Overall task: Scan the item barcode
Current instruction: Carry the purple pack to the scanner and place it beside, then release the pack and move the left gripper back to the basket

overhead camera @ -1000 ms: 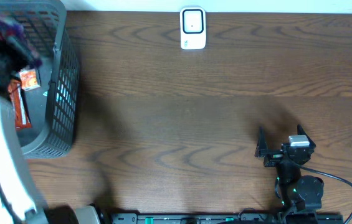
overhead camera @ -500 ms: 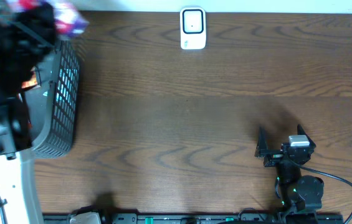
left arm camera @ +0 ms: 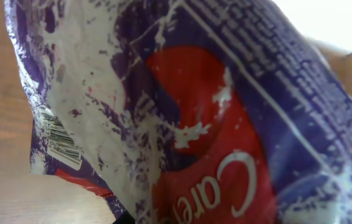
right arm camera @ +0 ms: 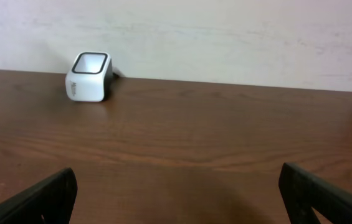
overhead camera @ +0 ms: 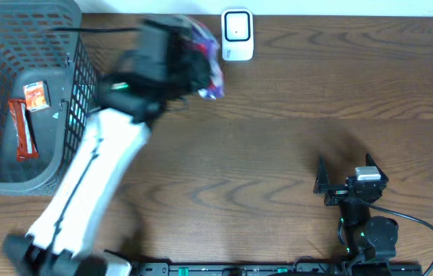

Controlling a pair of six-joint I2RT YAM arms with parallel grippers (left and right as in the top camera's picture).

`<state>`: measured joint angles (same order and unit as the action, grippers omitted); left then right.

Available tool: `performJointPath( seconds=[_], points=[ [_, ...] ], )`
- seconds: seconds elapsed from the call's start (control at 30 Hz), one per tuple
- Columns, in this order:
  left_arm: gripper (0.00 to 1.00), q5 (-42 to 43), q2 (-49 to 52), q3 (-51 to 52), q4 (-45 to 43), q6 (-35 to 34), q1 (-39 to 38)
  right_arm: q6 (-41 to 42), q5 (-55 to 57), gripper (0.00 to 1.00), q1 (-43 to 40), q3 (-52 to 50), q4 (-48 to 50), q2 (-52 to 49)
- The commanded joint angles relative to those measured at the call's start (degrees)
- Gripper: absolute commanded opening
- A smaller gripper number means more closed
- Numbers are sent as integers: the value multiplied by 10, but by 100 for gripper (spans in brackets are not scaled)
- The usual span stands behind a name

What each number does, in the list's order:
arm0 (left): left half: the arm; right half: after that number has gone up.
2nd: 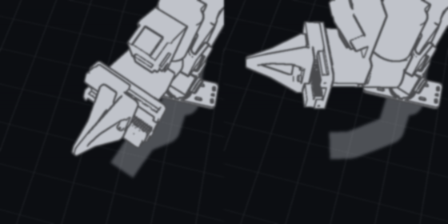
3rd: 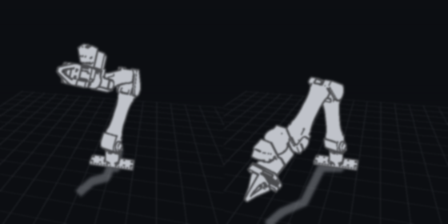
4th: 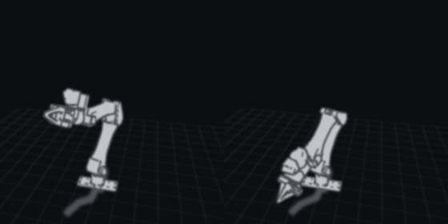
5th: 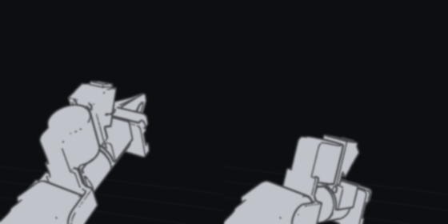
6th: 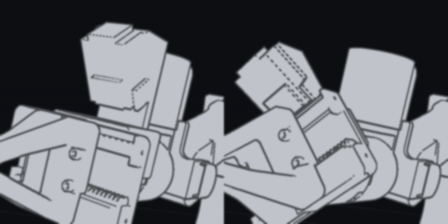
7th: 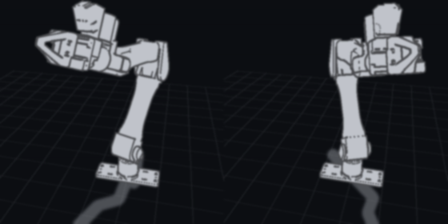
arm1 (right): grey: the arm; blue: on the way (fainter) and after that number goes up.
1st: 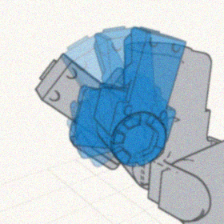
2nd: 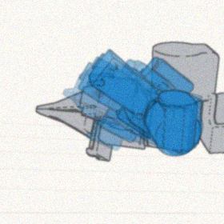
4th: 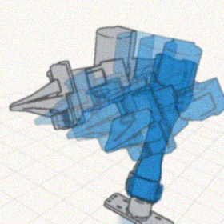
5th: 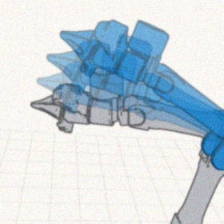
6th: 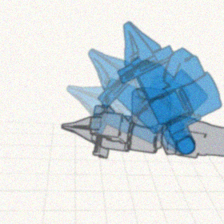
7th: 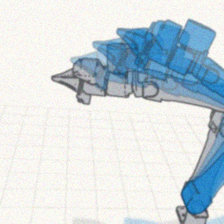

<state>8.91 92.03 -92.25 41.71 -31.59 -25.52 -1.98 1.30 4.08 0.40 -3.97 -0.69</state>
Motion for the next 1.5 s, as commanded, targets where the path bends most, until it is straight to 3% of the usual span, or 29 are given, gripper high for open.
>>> performJointPath(
  seconds=[0.0, 0.17, 0.23, 0.43, 0.8, 0.9, 1.07, 1.13, 1.47],
  points=[
    [8, -106, 61, -7, -9, 11, -52, -4, 5, 99, -2, -1, -1, 2],
    [14, -120, 151, -7, -59, 11, -95, -4, 5, 99, -2, -1, -1, 2],
    [30, -120, 175, -7, -78, 11, -103, -4, 5, 99, -2, -1, -1, 2],
    [64, -120, 198, -7, -89, 11, -107, -4, 5, 99, -2, -1, -1, 2],
    [73, -120, 44, -7, -92, 12, -100, -4, 5, 99, -2, -1, -1, 2],
    [73, -120, -10, -7, -83, 43, -89, -4, 5, 99, -2, -1, -1, 2],
    [74, -120, -86, -7, -12, 119, -68, -4, 5, 99, -2, -1, -1, 2],
    [98, -120, -111, -7, 31, 132, -59, -4, 5, 99, -2, -1, -1, 2],
    [98, -119, -135, -7, 163, 131, -49, -4, 5, 99, -2, -1, -1, 2]
  ],
)
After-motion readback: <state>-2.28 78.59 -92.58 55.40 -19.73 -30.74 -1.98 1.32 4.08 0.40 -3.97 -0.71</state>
